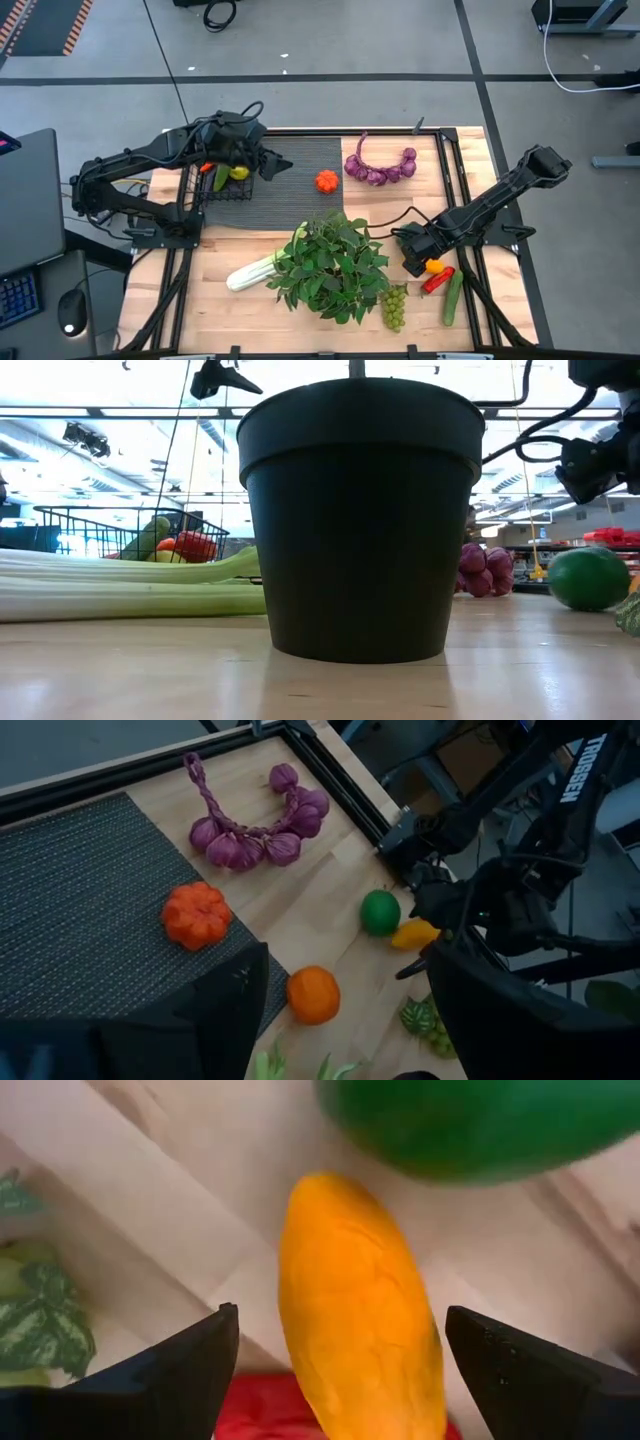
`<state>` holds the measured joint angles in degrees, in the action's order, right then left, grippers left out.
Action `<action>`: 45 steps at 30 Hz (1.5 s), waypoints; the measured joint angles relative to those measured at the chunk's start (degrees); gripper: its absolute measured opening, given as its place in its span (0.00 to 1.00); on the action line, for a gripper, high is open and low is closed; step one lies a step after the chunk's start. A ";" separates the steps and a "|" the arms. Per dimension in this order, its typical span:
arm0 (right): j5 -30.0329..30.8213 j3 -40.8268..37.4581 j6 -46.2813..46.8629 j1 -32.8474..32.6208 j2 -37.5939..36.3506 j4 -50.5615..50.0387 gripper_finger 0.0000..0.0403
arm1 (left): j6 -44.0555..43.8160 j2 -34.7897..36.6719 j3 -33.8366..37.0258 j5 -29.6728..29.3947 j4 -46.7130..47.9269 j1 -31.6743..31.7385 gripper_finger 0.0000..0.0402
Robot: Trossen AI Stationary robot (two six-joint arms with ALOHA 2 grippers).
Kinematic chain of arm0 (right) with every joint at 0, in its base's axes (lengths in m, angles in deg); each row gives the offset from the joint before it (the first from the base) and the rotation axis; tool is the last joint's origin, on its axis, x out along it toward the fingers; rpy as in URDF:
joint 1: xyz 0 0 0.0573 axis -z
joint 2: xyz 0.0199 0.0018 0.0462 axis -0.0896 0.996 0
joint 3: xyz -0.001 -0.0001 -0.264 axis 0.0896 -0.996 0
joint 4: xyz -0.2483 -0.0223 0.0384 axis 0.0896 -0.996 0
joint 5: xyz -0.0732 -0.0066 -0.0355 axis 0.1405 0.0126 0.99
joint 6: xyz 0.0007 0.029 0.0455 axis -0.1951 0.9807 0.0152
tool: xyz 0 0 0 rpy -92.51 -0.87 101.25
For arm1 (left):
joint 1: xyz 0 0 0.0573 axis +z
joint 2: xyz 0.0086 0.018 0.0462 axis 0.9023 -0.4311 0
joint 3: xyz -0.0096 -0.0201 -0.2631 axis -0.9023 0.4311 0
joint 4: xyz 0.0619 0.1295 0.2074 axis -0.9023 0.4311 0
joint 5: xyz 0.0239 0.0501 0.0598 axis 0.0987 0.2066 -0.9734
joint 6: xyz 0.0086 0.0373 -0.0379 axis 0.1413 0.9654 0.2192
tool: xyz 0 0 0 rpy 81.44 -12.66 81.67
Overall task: Build produce basket
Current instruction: Put the yellow mango into the wire basket
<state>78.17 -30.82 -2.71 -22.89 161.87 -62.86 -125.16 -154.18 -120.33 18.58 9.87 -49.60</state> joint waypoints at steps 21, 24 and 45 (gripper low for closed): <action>-2.63 -6.49 2.79 0.02 0.00 4.27 0.86 | -1.50 0.00 -0.02 2.96 -0.54 0.12 0.69; -4.37 -7.09 2.74 0.02 0.00 4.18 0.86 | -1.55 0.00 -0.02 3.06 -0.56 0.10 0.69; -10.12 -4.03 2.38 0.41 -1.49 6.61 0.59 | -3.00 0.04 -0.04 3.04 -2.05 0.12 0.69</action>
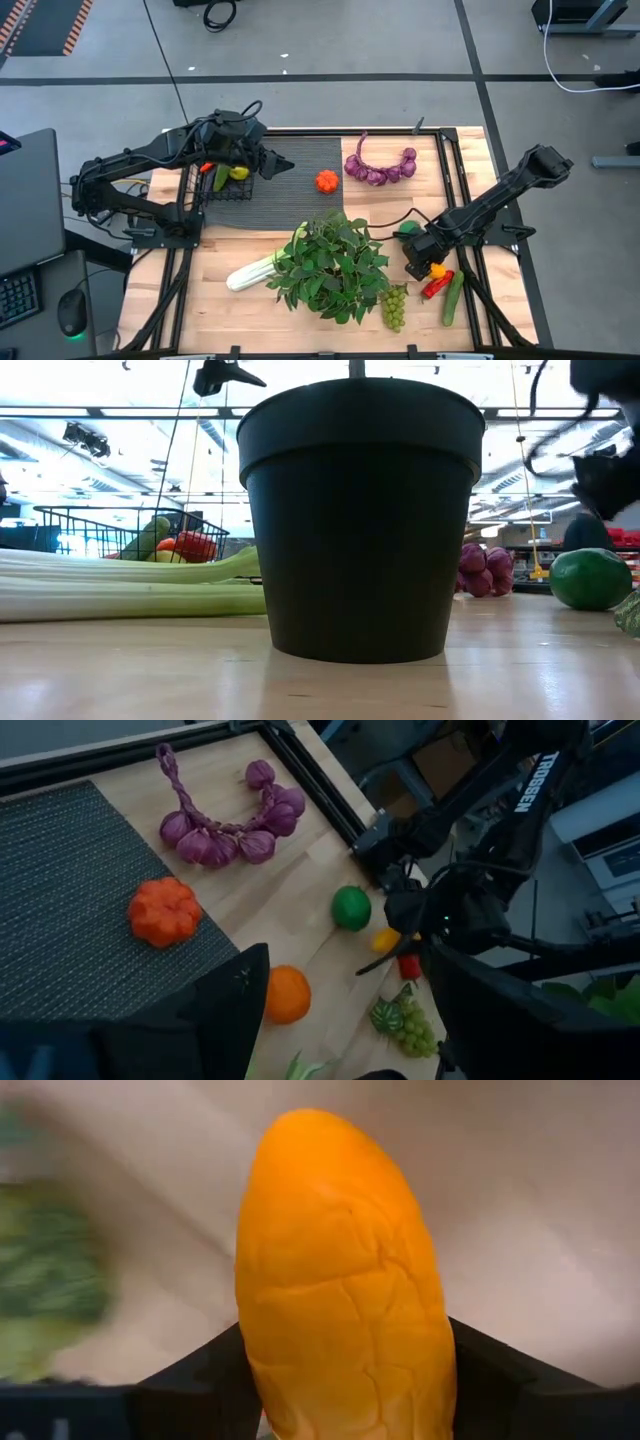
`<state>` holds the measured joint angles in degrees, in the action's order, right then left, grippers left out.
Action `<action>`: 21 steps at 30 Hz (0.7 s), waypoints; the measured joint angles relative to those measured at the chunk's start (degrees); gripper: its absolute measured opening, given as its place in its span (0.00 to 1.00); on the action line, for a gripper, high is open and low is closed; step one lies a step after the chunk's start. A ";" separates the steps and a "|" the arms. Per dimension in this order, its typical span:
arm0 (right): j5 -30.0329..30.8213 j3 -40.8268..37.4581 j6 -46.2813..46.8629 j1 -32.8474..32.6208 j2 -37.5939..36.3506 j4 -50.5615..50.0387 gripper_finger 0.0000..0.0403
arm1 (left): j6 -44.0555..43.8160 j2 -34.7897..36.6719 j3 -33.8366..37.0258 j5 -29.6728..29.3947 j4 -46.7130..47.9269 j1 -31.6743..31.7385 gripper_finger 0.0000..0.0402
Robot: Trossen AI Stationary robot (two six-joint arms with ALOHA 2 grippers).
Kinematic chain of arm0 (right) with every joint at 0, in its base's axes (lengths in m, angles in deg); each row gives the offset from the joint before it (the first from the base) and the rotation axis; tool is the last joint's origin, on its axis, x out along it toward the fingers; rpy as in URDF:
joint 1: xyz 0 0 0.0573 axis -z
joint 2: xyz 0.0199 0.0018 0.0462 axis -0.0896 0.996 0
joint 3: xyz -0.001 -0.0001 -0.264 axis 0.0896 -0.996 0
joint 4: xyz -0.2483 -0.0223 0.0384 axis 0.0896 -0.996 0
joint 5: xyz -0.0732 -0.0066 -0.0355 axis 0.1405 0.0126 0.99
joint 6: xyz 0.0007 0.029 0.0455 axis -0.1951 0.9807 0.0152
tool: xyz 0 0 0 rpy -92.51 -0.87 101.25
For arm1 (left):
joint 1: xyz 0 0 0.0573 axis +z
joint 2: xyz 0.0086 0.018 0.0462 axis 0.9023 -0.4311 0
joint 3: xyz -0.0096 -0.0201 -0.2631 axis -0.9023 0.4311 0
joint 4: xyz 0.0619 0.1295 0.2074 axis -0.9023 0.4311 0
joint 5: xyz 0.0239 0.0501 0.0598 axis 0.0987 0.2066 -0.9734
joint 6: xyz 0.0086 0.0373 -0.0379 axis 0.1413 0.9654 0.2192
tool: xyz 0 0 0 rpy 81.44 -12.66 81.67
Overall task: Build produce basket
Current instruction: Put the yellow mango into the wire basket
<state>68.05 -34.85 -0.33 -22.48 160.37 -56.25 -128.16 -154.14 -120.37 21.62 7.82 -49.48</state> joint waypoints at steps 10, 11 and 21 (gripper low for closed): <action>13.67 11.36 -2.03 4.50 -4.65 -9.24 0.59 | -0.51 -0.02 0.00 -0.04 -7.62 0.34 0.69; 15.14 12.36 -2.68 5.39 -5.10 -9.31 0.59 | -1.32 -0.02 0.00 -0.04 -9.17 0.35 0.69; 27.09 22.31 -12.39 16.57 -7.07 -8.16 0.59 | -3.03 -0.04 -0.04 -0.57 -15.78 0.33 0.69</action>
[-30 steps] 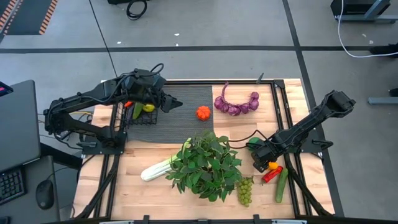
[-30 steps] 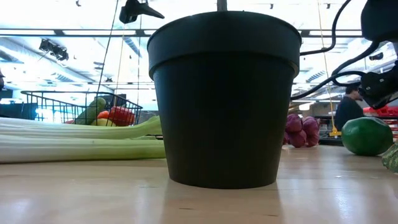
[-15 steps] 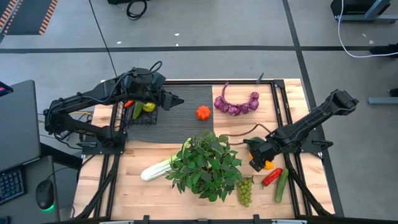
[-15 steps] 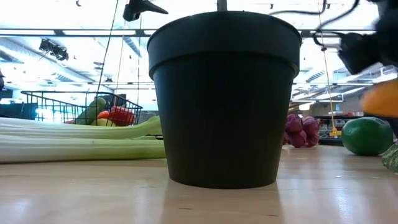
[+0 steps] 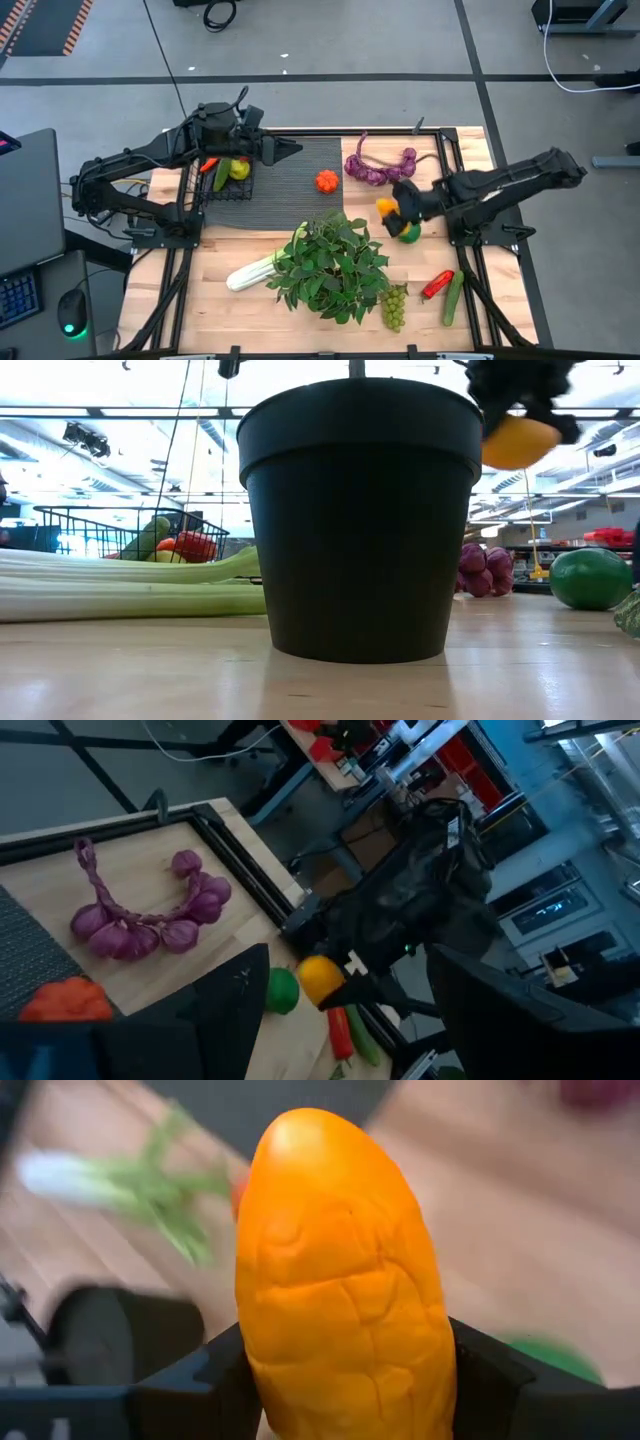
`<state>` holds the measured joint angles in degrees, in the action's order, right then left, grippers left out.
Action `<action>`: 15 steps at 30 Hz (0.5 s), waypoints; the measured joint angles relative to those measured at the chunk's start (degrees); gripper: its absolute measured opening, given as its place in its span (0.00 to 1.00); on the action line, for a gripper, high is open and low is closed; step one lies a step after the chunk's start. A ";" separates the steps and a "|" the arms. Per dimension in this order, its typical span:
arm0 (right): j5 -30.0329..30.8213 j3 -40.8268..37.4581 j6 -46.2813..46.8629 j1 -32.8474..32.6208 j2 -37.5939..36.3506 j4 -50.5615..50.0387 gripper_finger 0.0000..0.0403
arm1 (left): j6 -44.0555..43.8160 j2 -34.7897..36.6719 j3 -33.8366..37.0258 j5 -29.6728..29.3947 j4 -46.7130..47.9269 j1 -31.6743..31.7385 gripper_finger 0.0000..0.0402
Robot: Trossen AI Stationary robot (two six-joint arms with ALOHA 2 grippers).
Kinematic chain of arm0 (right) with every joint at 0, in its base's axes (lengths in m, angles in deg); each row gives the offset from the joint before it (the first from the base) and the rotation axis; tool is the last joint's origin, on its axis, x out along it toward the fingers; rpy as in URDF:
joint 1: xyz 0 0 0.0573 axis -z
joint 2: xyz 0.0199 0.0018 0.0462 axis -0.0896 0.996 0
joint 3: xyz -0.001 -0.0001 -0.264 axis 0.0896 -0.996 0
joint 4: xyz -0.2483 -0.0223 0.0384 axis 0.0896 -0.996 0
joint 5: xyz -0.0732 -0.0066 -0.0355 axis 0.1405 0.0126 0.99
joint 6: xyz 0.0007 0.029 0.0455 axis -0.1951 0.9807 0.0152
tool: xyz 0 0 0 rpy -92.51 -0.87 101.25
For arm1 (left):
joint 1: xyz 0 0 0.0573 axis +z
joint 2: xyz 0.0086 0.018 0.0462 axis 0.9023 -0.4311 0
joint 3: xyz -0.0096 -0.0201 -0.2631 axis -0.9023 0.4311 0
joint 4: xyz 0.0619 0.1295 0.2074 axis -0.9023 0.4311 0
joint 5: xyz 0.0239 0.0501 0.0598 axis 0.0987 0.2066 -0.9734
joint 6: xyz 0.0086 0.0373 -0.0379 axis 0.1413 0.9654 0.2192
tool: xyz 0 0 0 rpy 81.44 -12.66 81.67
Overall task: Build produce basket
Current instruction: Put the yellow mango into the wire basket
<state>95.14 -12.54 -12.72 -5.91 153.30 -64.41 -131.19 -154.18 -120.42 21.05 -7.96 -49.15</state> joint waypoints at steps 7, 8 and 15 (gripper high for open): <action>2.63 2.55 -9.93 7.61 0.00 10.33 0.59 | -2.35 -0.02 0.00 -2.15 0.68 0.00 0.69; 2.55 2.57 -10.65 8.55 0.08 12.01 0.59 | -2.60 -0.02 0.00 -2.61 0.83 0.00 0.69; 1.20 2.60 -16.11 13.68 0.17 18.41 0.59 | -2.50 -0.02 0.00 -4.66 0.92 0.00 0.69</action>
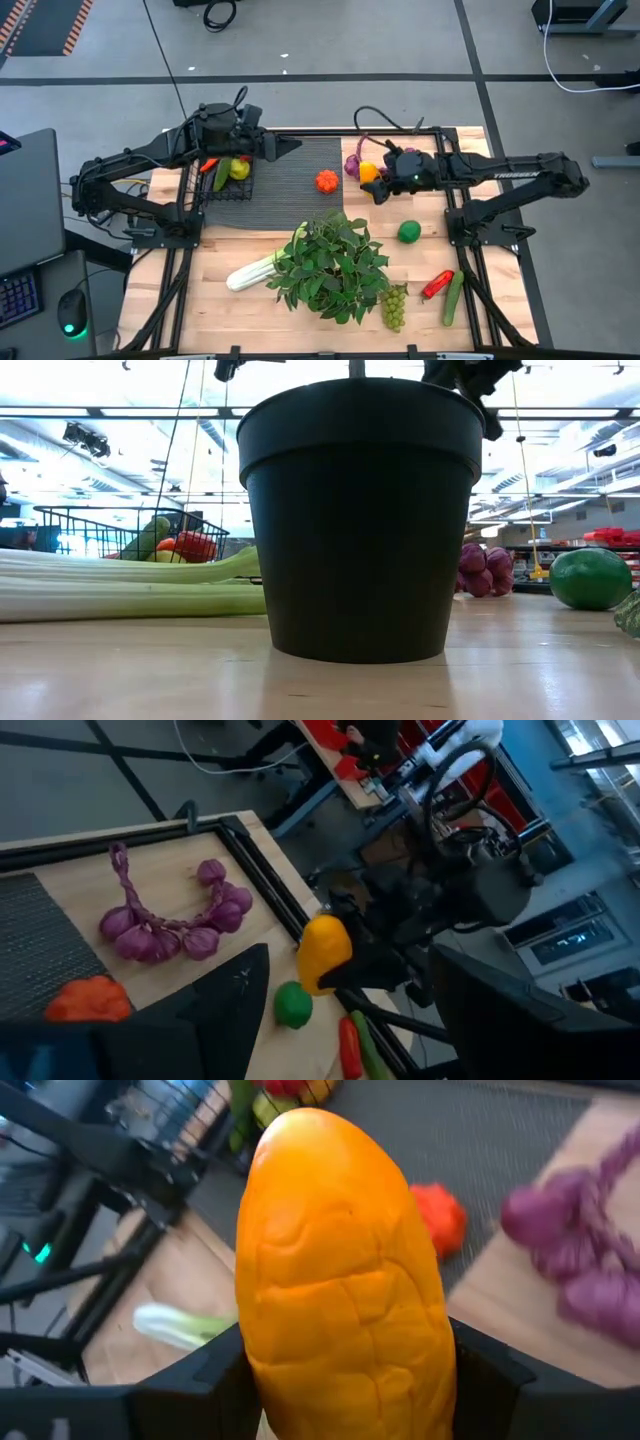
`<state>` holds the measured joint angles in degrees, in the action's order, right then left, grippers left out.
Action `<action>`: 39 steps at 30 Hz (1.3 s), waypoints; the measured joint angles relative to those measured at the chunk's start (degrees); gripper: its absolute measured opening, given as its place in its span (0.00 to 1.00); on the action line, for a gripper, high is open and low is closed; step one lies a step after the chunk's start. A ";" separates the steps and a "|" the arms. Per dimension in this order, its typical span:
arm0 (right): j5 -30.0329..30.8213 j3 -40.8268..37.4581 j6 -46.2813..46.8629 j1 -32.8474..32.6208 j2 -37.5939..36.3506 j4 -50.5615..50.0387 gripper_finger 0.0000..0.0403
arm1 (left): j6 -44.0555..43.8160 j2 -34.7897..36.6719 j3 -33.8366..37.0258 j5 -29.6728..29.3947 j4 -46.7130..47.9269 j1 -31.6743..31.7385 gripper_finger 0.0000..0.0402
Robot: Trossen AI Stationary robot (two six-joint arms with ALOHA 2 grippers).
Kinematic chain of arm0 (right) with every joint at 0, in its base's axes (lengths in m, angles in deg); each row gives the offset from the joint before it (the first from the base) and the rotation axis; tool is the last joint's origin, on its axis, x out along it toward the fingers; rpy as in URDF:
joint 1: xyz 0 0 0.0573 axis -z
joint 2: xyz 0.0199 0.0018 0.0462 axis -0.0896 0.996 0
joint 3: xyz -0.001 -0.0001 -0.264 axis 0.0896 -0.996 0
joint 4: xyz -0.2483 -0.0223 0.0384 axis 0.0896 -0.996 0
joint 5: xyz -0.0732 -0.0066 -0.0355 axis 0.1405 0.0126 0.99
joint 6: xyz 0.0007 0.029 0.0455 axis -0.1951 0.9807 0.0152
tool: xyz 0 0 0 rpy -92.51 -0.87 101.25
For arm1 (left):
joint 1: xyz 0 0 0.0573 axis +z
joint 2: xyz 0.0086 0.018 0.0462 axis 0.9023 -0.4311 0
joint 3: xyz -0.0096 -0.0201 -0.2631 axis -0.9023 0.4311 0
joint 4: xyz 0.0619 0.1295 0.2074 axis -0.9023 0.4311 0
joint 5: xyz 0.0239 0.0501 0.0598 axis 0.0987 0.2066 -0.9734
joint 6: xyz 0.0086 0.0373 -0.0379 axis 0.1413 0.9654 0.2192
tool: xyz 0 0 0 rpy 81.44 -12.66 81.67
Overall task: Build produce basket
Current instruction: Put the yellow mango into the wire basket
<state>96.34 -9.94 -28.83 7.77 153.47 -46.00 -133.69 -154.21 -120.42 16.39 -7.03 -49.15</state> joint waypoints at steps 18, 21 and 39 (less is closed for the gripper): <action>7.13 -0.04 -4.30 7.57 2.68 31.05 0.59 | 14.87 -9.75 0.02 -10.07 -19.22 -2.76 0.67; 7.07 -0.04 -4.32 8.25 4.08 35.94 0.59 | 21.23 -10.81 0.07 -10.15 -18.93 -3.79 0.65; -1.33 -0.07 -4.38 8.78 13.21 47.58 0.59 | 31.50 -10.88 0.09 -16.56 -18.79 -2.64 0.61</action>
<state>95.01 -10.01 -33.21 16.55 166.68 1.58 -102.19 -165.09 -120.33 -0.17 -25.82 -51.80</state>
